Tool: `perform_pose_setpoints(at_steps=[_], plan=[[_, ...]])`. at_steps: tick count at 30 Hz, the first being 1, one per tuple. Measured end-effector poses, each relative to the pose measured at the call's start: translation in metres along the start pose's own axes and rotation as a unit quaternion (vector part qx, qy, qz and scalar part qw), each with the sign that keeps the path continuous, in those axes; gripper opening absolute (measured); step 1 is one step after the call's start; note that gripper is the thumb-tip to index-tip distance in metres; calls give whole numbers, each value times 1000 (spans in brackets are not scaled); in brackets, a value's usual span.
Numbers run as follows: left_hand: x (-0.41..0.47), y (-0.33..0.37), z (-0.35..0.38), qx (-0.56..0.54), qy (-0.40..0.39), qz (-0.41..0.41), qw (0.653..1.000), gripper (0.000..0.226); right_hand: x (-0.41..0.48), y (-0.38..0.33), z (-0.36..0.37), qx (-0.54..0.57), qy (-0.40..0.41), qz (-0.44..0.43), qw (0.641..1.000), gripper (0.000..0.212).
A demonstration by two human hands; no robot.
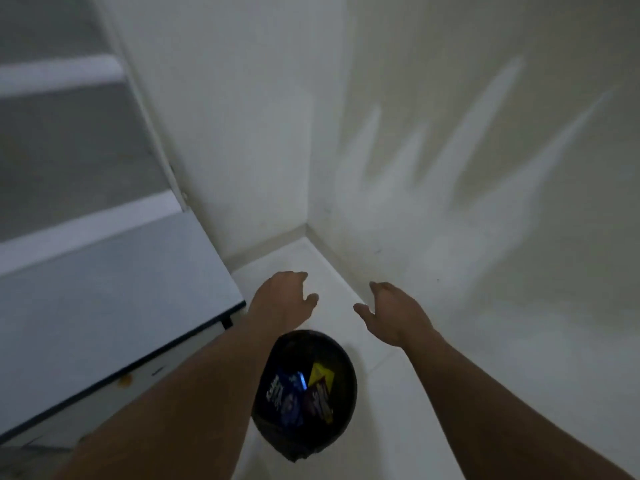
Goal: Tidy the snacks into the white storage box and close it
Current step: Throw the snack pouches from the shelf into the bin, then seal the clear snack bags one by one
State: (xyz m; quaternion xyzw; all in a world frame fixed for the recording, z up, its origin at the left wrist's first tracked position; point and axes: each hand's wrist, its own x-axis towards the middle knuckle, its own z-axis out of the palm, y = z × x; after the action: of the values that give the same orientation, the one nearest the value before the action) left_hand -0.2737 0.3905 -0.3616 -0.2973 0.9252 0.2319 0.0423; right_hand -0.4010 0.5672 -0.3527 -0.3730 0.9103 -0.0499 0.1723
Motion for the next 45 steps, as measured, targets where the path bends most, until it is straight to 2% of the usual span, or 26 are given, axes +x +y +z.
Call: perform_pose_setpoints(at_steps=[8, 17, 23, 30, 37, 45], plan=[[-79, -20, -158, 8, 69, -51, 996, 72, -27, -102, -124, -26, 49, -84, 995, 71], [-185, -119, -278, 13, 158, -133, 978, 74, -59, -266, -177, -64, 67, -175, 980, 72], [-260, -214, -346, 6, 200, -170, 965, 75, -80, -399, -178, -78, 89, -231, 966, 71], [-341, -339, -400, 14, 215, -214, 953, 72, -106, -556, -156, -46, 106, -285, 952, 68], [-390, -439, -426, -9, 221, -269, 937, 74, -113, -676, -115, -48, 57, -333, 940, 68], [-388, -542, -421, -41, 199, -319, 926, 73, -75, -780, -52, -49, -5, -371, 927, 68]])
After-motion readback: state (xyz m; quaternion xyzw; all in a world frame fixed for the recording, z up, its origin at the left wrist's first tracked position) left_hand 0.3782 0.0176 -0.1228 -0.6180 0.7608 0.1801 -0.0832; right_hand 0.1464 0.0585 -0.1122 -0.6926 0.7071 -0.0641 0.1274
